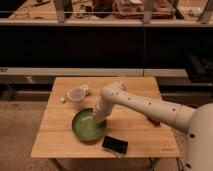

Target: Push the ceramic bowl across the table

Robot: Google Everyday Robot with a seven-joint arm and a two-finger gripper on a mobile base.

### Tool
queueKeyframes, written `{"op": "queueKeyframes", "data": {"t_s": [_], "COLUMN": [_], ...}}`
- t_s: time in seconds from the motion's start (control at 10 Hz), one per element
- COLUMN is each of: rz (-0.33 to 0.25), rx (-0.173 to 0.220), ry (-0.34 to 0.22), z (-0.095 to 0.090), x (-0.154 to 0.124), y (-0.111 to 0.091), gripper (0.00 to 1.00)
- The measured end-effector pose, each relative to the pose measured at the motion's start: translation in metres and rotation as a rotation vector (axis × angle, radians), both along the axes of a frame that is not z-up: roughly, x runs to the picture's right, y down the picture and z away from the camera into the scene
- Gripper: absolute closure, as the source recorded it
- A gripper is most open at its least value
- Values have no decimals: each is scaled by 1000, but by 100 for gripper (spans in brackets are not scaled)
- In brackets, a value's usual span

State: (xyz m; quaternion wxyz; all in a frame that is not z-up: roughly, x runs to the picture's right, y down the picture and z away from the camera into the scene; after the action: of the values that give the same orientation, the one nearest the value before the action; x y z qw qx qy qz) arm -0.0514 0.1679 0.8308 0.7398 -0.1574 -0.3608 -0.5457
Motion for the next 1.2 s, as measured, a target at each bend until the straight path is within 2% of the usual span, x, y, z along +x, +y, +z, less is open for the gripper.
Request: {"op": "queueKeyframes", "data": {"t_s": [0.3, 0.6, 1.2], "rz": [-4, 14, 33], "rx": [-8, -1, 28], "ry": [31, 63, 127], "z": [18, 34, 70], "x": [1, 9, 56], "y": [-5, -20, -60], "gripper": [100, 100, 100]}}
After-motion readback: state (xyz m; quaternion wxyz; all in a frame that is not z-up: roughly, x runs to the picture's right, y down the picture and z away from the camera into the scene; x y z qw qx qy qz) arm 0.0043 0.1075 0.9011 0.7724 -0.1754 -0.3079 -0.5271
